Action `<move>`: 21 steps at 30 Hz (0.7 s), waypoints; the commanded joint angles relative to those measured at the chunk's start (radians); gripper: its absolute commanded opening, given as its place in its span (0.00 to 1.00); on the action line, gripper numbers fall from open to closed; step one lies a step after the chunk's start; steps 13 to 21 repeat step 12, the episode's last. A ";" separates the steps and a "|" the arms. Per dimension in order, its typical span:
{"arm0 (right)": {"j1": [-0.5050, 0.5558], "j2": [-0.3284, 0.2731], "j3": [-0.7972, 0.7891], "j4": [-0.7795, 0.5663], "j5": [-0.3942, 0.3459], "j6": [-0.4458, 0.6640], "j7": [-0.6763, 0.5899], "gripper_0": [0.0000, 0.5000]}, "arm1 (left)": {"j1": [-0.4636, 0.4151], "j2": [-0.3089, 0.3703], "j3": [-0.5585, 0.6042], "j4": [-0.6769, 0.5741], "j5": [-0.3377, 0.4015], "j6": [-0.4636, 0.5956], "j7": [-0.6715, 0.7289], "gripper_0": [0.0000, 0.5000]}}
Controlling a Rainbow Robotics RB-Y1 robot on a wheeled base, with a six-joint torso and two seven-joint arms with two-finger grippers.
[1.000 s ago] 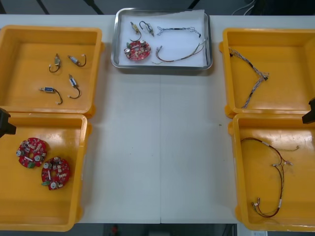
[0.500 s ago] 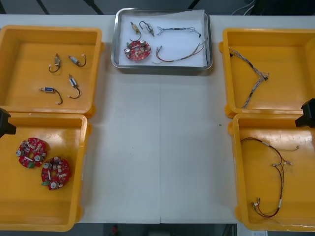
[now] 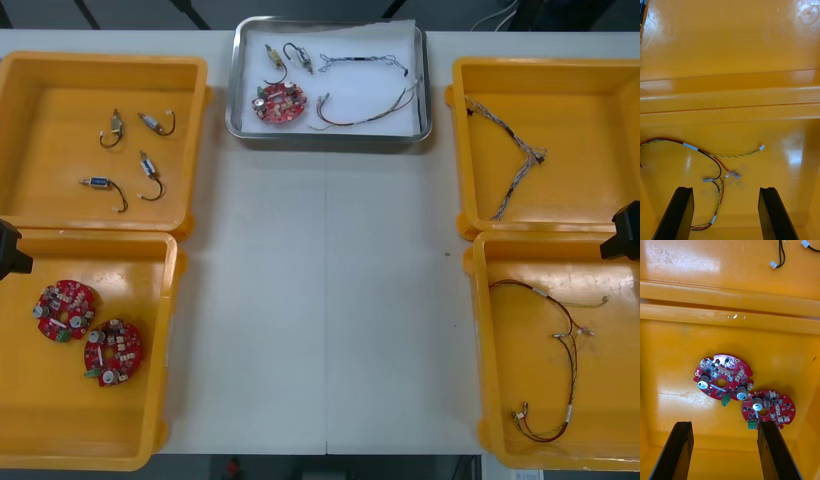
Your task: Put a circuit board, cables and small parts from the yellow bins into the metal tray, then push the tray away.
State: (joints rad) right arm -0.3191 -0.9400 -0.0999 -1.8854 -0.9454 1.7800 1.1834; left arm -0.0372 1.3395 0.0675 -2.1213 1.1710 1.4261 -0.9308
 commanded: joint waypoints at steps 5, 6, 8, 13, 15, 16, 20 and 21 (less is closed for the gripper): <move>0.009 0.004 -0.026 -0.029 0.004 0.009 -0.024 1.00 | 0.014 0.047 0.029 0.000 0.007 0.007 -0.029 1.00; 0.009 0.004 -0.026 -0.029 0.004 0.009 -0.024 1.00 | 0.014 0.047 0.029 0.000 0.007 0.007 -0.029 1.00; 0.009 0.004 -0.026 -0.029 0.004 0.009 -0.024 1.00 | 0.014 0.047 0.029 0.000 0.007 0.007 -0.029 1.00; 0.009 0.004 -0.026 -0.029 0.004 0.009 -0.024 1.00 | 0.014 0.047 0.029 0.000 0.007 0.007 -0.029 1.00; 0.009 0.004 -0.026 -0.029 0.004 0.009 -0.024 1.00 | 0.014 0.047 0.029 0.000 0.007 0.007 -0.029 1.00; 0.009 0.004 -0.026 -0.029 0.004 0.009 -0.024 1.00 | 0.014 0.047 0.029 0.000 0.007 0.007 -0.029 1.00; 0.009 0.004 -0.026 -0.029 0.004 0.009 -0.024 1.00 | 0.014 0.047 0.029 0.000 0.007 0.007 -0.029 1.00; 0.009 0.004 -0.026 -0.029 0.004 0.009 -0.024 1.00 | 0.014 0.047 0.029 0.000 0.007 0.007 -0.029 1.00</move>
